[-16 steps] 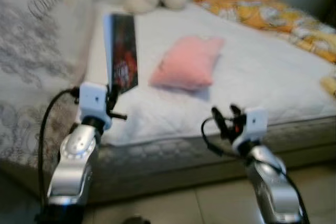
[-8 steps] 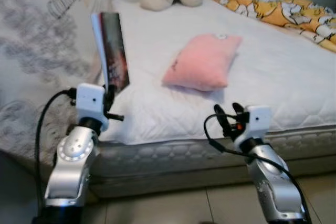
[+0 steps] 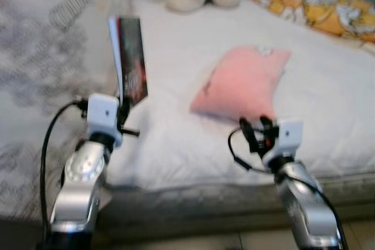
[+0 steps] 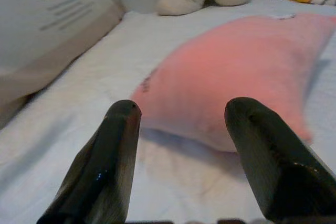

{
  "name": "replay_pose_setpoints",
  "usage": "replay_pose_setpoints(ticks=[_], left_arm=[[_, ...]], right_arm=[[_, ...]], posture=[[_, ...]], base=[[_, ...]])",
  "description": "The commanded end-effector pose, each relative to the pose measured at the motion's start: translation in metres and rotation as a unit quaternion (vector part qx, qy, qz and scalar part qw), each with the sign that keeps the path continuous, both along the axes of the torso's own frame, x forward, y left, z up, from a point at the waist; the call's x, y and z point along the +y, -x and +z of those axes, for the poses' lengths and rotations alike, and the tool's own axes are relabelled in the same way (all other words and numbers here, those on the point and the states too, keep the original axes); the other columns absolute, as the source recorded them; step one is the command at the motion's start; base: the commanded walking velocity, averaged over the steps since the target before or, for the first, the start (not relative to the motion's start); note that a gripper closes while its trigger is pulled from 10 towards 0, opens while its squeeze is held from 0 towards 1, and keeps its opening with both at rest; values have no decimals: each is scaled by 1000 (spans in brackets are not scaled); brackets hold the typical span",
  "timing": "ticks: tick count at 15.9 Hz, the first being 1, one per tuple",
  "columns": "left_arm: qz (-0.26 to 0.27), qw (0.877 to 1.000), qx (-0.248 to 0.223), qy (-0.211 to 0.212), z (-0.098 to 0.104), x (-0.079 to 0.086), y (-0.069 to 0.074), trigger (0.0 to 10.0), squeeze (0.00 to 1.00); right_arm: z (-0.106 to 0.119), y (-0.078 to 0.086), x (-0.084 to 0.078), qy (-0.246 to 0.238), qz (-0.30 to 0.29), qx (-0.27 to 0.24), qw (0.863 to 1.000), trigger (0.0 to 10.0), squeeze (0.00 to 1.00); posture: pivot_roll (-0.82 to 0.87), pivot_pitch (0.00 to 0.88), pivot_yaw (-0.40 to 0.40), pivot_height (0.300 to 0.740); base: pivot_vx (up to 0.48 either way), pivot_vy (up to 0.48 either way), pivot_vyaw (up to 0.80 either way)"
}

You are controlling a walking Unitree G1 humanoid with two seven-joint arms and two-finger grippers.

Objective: Clean up the room

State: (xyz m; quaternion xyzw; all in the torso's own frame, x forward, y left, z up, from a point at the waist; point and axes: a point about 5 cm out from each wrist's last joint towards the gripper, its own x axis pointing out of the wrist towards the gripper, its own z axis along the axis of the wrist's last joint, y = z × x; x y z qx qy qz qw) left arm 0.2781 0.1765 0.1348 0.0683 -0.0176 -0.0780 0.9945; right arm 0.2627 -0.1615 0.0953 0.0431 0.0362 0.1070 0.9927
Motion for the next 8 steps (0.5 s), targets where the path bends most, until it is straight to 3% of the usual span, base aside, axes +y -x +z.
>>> replay_pose_setpoints(ticks=[1, 5, 8], left_arm=[[-18, 999, -26, 1, 10, -9, -1, 10000, 0], [-14, 1000, -25, 11, 8, -8, 1, 10000, 0], [-5, 1000, -11, 12, 5, -6, 3, 10000, 0]], right_arm=[[2, 0, -6, 5, -6, -4, 1000, 10000, 0], [3, -1, -6, 7, -2, -4, 1000, 10000, 0], [3, -4, -7, 7, -2, -4, 1000, 10000, 0]], posture=[[-37, 0, 30, 740], [-38, 0, 23, 740], [-34, 0, 15, 740]], base=[[446, 0, 0], [413, 0, 0], [0, 0, 0]])
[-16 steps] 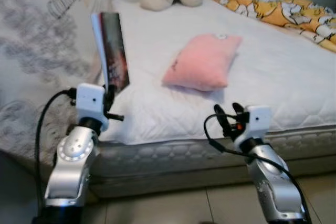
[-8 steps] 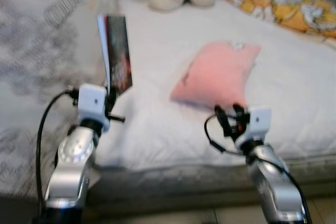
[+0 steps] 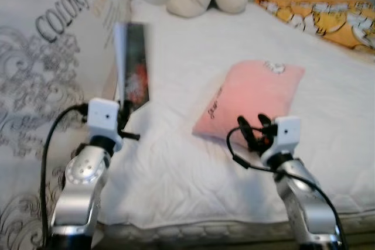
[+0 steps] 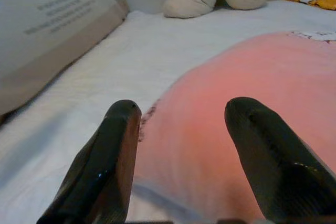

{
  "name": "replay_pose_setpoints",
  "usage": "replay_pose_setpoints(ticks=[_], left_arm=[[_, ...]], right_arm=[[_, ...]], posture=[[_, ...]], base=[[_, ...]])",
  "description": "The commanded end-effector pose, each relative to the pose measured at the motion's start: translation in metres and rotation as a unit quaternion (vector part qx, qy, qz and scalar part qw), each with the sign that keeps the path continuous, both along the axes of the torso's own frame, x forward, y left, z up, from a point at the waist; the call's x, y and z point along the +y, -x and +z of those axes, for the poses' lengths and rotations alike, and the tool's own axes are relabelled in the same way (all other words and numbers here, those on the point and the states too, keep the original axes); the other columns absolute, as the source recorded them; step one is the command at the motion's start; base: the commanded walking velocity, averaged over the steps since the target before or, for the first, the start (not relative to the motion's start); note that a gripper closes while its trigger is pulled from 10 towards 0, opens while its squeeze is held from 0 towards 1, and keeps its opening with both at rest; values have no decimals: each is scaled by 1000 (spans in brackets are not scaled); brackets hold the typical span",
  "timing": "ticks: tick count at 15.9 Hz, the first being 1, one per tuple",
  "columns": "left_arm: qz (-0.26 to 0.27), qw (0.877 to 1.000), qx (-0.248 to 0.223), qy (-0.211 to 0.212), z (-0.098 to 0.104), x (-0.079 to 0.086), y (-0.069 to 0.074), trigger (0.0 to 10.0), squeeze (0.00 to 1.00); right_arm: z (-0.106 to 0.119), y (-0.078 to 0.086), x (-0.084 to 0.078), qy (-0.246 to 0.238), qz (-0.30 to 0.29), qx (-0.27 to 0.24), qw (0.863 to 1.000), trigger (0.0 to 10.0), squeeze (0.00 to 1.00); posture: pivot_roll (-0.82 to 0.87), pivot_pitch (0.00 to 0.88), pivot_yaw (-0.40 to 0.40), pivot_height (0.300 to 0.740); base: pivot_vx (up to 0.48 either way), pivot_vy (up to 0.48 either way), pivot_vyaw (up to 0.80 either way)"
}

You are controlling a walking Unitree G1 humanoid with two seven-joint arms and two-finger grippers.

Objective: Clean up the room

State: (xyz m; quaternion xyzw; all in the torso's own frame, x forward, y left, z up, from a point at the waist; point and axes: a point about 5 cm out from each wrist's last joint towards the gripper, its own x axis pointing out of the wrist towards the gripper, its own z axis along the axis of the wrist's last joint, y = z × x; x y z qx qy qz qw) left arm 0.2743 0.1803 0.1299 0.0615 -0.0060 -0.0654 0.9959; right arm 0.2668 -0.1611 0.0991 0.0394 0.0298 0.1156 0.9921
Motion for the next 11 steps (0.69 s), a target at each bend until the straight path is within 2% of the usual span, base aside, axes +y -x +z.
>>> replay_pose_setpoints(ticks=[1, 6, 11], left_arm=[[-18, 1000, -18, 7, 8, -9, 0, 10000, 0], [-17, 1000, -19, 0, 8, -9, -1, 10000, 0], [-13, 1000, -15, 0, 8, -6, -2, 10000, 0]], right_arm=[[-1, 0, -7, 5, -10, 4, 1000, 10000, 0], [-3, -2, -7, -10, -13, 13, 1000, 10000, 0], [1, -20, -11, -7, -42, 14, 999, 10000, 0]], posture=[[-34, 0, 15, 740], [-28, 0, 8, 740], [-22, 0, 6, 740]], base=[[0, 0, 0], [0, 0, 0], [0, 0, 0]])
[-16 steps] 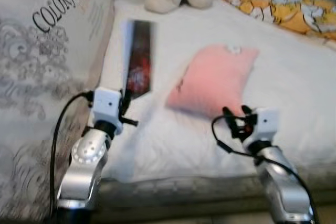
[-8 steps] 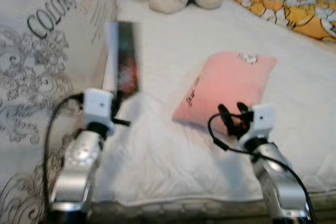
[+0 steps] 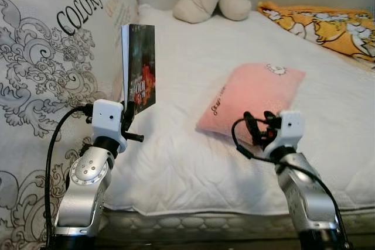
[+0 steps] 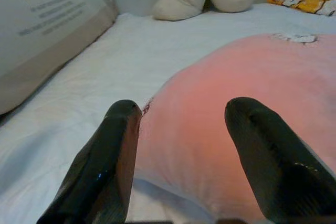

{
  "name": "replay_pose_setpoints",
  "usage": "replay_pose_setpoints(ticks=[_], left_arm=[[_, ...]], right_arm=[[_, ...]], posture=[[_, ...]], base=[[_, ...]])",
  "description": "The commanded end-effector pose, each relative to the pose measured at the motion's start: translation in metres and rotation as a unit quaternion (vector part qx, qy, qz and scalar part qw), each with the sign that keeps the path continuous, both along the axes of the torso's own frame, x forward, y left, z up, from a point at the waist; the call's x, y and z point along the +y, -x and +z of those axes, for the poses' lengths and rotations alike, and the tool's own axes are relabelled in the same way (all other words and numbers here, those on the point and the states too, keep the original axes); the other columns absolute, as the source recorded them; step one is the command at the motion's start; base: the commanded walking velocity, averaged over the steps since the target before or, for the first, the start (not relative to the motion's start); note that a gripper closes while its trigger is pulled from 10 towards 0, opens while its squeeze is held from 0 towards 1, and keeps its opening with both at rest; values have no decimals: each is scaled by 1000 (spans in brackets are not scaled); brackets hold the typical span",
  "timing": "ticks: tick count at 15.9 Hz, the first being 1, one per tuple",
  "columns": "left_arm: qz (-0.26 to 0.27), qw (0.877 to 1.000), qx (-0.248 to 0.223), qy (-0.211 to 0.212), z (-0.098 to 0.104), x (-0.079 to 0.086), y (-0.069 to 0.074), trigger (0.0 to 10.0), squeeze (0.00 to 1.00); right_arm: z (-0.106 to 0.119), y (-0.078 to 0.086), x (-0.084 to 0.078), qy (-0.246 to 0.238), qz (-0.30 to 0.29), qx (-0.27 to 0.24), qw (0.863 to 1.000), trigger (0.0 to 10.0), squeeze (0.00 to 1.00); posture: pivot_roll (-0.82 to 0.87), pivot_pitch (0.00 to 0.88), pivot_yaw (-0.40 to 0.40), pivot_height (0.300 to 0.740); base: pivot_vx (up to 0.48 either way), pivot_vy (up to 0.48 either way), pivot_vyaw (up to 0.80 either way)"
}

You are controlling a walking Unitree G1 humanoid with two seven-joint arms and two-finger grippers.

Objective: Clean up the room

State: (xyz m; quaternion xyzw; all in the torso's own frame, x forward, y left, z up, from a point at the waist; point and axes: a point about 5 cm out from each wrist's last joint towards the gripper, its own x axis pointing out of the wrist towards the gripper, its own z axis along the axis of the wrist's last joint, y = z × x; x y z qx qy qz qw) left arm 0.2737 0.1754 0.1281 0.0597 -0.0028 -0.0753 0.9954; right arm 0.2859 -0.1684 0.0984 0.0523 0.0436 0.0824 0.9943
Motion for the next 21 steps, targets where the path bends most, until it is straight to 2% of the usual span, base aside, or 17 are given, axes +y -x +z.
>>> replay_pose_setpoints(ticks=[1, 4, 5, 7, 9, 11, 13, 16, 17, 19, 20, 21], left_arm=[[-4, 1000, -19, -1, 9, -1, -2, 10000, 0], [-4, 1000, -15, -4, 8, -3, -4, 10000, 0], [-4, 1000, -16, -3, 9, -3, -5, 10000, 0], [-4, 1000, -14, 0, 10, -1, -6, 10000, 0], [-18, 1000, -11, -1, 12, 0, -5, 10000, 0], [-24, 1000, -6, -15, 13, 4, -4, 10000, 0], [-24, 999, -2, -25, 14, 8, 2, 10000, 0], [-22, 999, -2, -39, 22, 18, 15, 10000, 0], [-20, 999, -3, -50, 28, 23, 17, 10000, 0], [-21, 998, -3, -66, 34, 29, 22, 10000, 0], [-21, 998, 0, -67, 36, 32, 25, 10000, 0], [-23, 998, 2, -66, 37, 33, 27, 10000, 0]], right_arm=[[4, -4, -3, 4, -8, -5, 1000, 10000, 0], [1, -16, -6, 27, -22, 13, 999, 10000, 0], [0, -24, -9, 34, -28, 26, 999, 10000, 1000], [8, -53, -16, 54, -35, 43, 997, 10000, 1000], [29, -82, -29, 65, -68, 46, 995, 10000, 1000], [49, -101, -39, 70, -97, 53, 991, 10000, 1000], [56, -107, -44, 72, -108, 67, 989, 10000, 1000], [54, -110, -43, 54, -92, 102, 989, 10000, 1000], [47, -110, -36, 36, -62, 125, 990, 10000, 1000], [37, -106, -32, 53, -51, 150, 986, 10000, 1000], [29, -104, -33, 71, -59, 166, 982, 10000, 149], [25, -102, -32, 80, -61, 174, 980, 10000, 0]], posture=[[-21, 0, 5, 740], [-23, 0, 2, 740], [-23, 0, 1, 740], [-36, 0, 17, 740], [-33, 0, 24, 740], [-12, 38, 26, 740], [12, 67, 25, 740], [68, 126, 5, 740], [98, 164, -9, 740], [124, 181, -11, 740], [130, 188, -10, 740], [135, 195, -9, 740]], base=[[0, 0, 0], [0, 0, 0], [0, 0, 0], [0, 0, 0], [0, 0, 0], [0, 0, 0], [0, 0, 0], [0, 0, 0], [0, 0, 0], [0, 0, 0], [0, 0, 0], [0, 0, 0]])
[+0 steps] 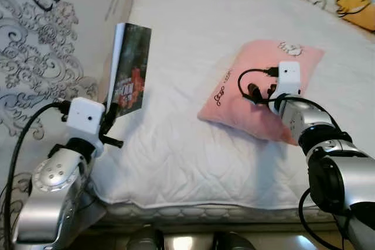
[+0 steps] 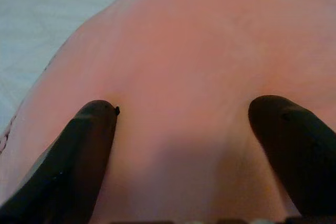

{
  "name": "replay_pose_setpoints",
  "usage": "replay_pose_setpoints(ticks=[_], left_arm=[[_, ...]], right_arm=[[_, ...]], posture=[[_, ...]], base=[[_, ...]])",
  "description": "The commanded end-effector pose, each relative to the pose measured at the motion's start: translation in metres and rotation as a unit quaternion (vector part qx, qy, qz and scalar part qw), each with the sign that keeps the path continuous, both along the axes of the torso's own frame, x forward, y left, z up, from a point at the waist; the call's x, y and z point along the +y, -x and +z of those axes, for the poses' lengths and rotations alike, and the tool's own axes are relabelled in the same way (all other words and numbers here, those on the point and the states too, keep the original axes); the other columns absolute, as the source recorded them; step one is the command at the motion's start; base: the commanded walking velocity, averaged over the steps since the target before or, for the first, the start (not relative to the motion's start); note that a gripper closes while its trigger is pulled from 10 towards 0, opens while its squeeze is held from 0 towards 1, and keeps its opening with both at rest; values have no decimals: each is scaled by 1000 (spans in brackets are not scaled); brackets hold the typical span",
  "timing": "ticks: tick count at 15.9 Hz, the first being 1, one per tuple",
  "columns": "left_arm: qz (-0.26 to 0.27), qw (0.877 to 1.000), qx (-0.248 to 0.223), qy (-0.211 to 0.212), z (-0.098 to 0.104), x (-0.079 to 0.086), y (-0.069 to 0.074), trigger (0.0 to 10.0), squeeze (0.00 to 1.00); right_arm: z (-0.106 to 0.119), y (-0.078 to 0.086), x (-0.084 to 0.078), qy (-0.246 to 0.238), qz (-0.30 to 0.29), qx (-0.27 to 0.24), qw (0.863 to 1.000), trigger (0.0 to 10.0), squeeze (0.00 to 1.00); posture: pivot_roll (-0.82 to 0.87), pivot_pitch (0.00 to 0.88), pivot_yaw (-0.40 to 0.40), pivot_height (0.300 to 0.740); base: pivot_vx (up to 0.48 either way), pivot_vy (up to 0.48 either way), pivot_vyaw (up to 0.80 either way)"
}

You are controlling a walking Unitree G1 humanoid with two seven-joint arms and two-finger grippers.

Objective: Clean up the room

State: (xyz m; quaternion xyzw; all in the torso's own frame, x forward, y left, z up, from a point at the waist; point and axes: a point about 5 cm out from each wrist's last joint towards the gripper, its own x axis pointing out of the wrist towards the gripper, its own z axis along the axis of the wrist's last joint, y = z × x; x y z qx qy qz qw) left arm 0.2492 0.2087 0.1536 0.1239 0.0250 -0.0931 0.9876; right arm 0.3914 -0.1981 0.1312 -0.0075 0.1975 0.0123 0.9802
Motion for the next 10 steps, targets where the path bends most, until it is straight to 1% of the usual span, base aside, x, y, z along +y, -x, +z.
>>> replay_pose_setpoints(ticks=[1, 2, 3, 4, 5, 10], left_arm=[[-10, 1000, -15, -3, 10, 2, 6, 10000, 0], [-11, 1000, -12, -1, 10, 2, 8, 10000, 0], [-10, 1000, -8, 0, 9, 2, 10, 10000, 0], [-9, 1000, -7, 1, 9, 1, 11, 10000, 0], [-8, 1000, -6, 3, 9, 1, 13, 10000, 0], [-5, 1000, -1, 5, 7, 0, 16, 10000, 0]], right_arm=[[-21, 10, -2, 33, -7, 51, 998, 10000, 0], [-27, 13, -1, 46, -6, 65, 997, 10000, 0], [-33, 16, -3, 41, -12, 77, 996, 10000, 0], [-35, 18, -4, 39, -17, 82, 996, 6314, 0], [-39, 20, -7, 35, -24, 89, 995, 0, 0], [-43, 24, -14, 24, -35, 96, 994, 0, 0]], posture=[[135, 192, -9, 740], [135, 190, -10, 740], [136, 185, -13, 740], [137, 181, -14, 740], [138, 175, -20, 740], [127, 153, -17, 740]], base=[[0, 0, 0], [0, 0, 0], [0, 0, 0], [0, 0, 0], [0, 0, 0], [0, 0, 0]])
